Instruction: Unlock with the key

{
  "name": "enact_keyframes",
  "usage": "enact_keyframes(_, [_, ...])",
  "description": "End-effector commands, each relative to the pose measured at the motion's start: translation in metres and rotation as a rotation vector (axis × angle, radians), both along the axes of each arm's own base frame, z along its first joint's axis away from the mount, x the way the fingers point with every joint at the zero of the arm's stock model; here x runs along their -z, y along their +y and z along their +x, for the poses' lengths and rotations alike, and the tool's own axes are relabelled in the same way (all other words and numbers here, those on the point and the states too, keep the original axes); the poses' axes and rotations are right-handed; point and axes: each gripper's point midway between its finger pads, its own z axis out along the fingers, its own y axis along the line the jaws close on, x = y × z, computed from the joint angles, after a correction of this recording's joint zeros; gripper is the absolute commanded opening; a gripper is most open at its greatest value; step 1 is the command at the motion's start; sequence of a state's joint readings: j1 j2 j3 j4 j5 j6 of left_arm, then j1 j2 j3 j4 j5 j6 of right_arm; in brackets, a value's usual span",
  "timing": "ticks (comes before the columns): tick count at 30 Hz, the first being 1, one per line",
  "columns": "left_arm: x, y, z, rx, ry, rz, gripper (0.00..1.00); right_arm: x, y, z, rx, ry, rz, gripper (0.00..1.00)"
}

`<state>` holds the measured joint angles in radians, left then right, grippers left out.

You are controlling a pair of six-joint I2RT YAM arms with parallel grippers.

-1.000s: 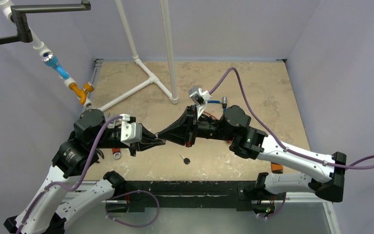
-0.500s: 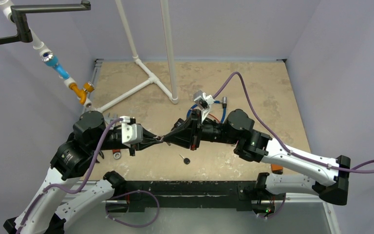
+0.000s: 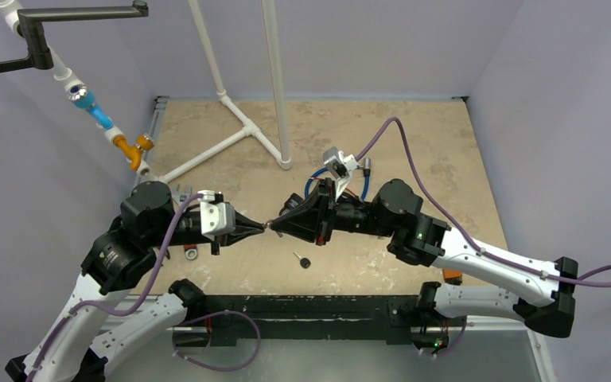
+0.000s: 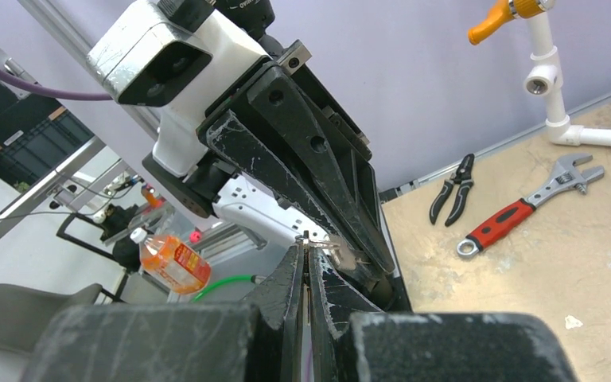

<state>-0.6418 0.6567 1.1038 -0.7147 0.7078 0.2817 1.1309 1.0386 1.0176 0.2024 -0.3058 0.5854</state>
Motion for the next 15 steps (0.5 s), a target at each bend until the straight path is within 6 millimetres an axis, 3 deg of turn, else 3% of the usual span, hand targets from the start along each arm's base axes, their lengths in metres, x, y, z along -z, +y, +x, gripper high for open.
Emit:
enact_keyframes(1, [-0.017, 0.002, 0.001, -0.009, -0.057, -0.033, 0.0, -0.013, -0.004, -0.001, 0.001, -0.015, 0.045, 0.0])
enact_keyframes(7, [-0.02, 0.001, -0.001, -0.006, -0.059, -0.048, 0.0, -0.007, -0.003, 0.0, -0.001, -0.011, 0.02, 0.0])
enact_keyframes(15, [-0.023, 0.005, -0.007, 0.012, -0.079, -0.048, 0.0, 0.016, -0.002, 0.004, 0.018, 0.004, -0.045, 0.0])
